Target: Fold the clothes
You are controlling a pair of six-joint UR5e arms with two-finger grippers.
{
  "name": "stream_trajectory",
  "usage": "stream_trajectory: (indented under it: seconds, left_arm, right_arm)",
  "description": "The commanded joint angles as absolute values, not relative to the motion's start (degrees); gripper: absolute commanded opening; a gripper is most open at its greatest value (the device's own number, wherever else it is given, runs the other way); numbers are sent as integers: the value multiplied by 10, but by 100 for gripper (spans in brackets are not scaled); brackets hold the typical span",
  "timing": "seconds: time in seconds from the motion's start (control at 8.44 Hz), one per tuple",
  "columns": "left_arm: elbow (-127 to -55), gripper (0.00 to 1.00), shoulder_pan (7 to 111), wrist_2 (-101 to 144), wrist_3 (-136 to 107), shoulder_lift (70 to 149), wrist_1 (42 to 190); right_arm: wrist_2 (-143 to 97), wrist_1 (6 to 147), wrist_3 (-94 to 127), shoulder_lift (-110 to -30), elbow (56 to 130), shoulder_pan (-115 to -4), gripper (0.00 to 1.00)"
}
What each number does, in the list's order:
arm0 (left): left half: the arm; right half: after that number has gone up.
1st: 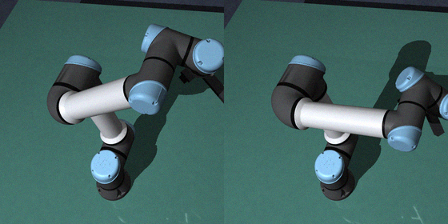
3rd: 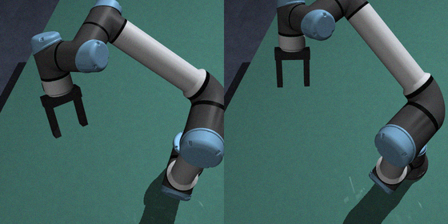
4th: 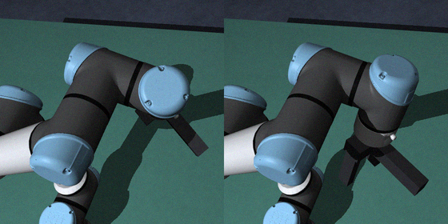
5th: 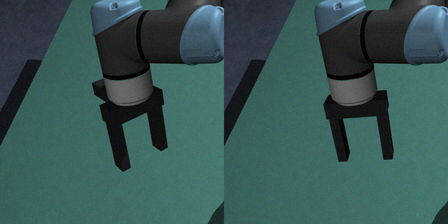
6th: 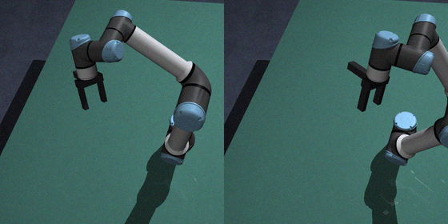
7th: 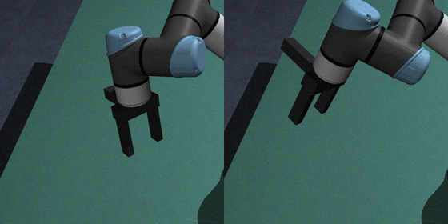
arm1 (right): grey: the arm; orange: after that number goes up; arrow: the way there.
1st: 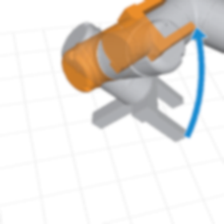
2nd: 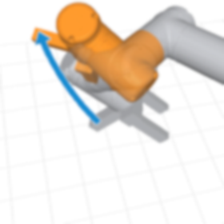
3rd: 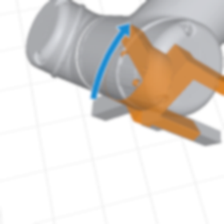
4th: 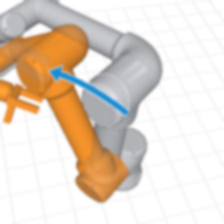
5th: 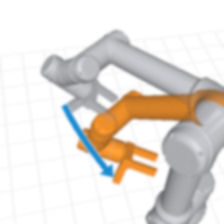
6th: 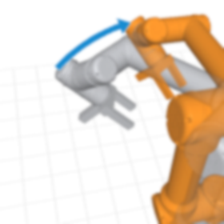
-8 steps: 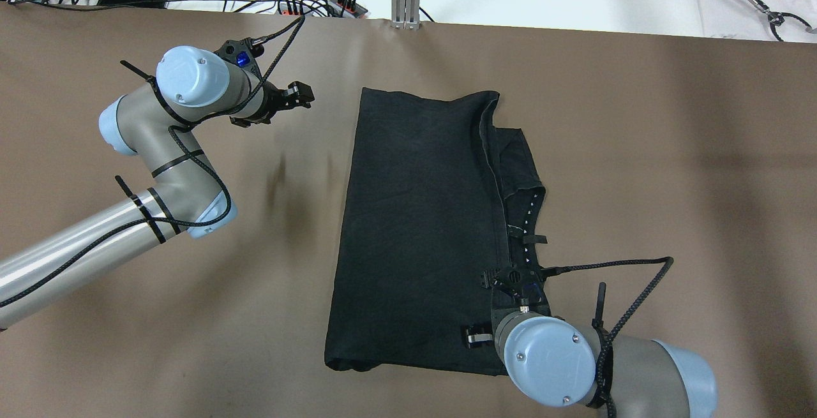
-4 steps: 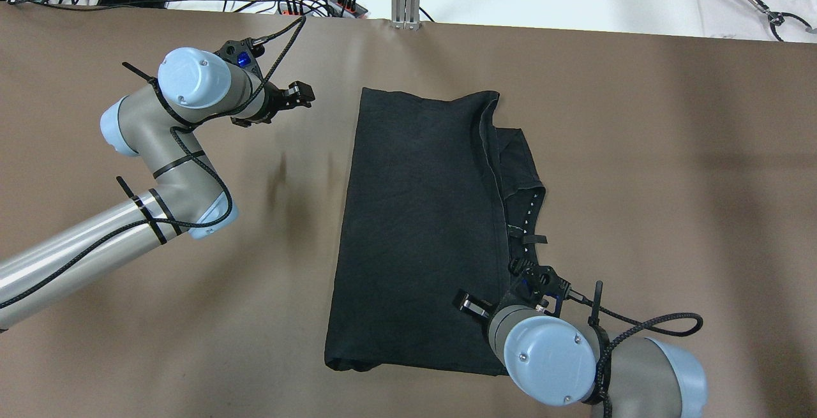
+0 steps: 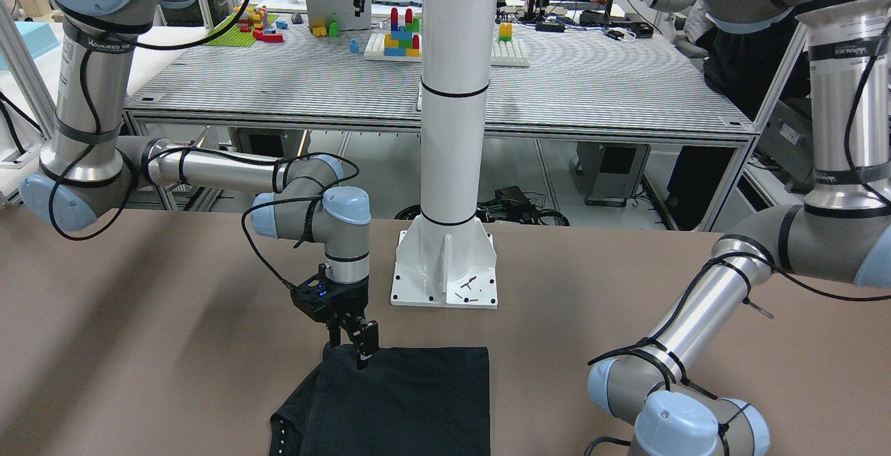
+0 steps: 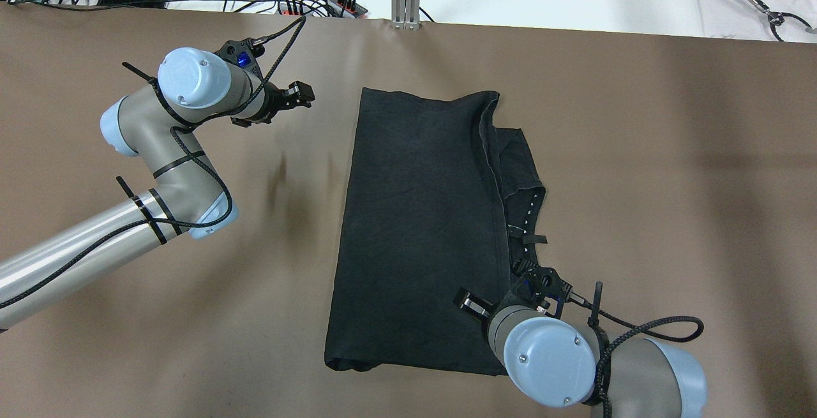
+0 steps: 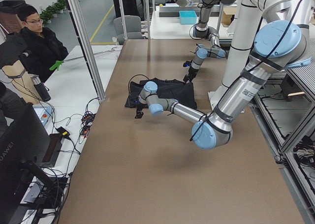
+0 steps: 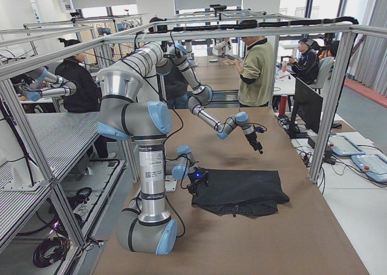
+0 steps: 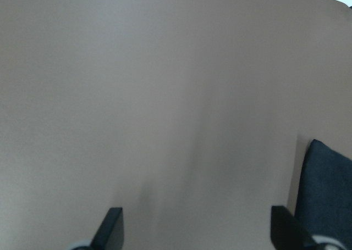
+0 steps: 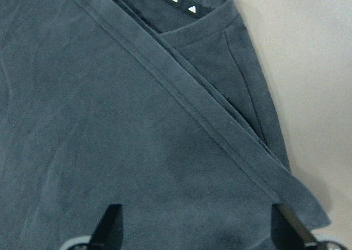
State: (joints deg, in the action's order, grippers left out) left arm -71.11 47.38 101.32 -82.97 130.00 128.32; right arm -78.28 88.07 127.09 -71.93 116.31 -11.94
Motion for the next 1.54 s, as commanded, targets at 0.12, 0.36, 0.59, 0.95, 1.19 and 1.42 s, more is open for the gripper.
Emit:
stream_trajectory:
  seconds: [0.12, 0.36, 0.59, 0.95, 1.19, 1.42]
  left_arm:
    - [-715, 94, 474, 1006, -830, 1300, 1283]
    - [-715, 94, 471, 1003, -830, 1301, 1282]
    - [-715, 94, 470, 998, -830, 1301, 1282]
    - [-720, 94, 469, 991, -830, 1299, 1282]
    - [-721, 94, 464, 980, -830, 1298, 1282]
    - [-722, 94, 457, 974, -830, 1298, 1282]
  right_arm:
    - [-778, 879, 1316, -720, 1143, -114, 77]
    - [-781, 880, 1291, -722, 1140, -118, 74]
    - [-783, 880, 1286, -729, 1136, -118, 74]
    - [-784, 880, 1288, -729, 1130, -114, 74]
    - [-784, 880, 1288, -729, 1130, -113, 74]
    - [-784, 880, 1288, -733, 1131, -113, 74]
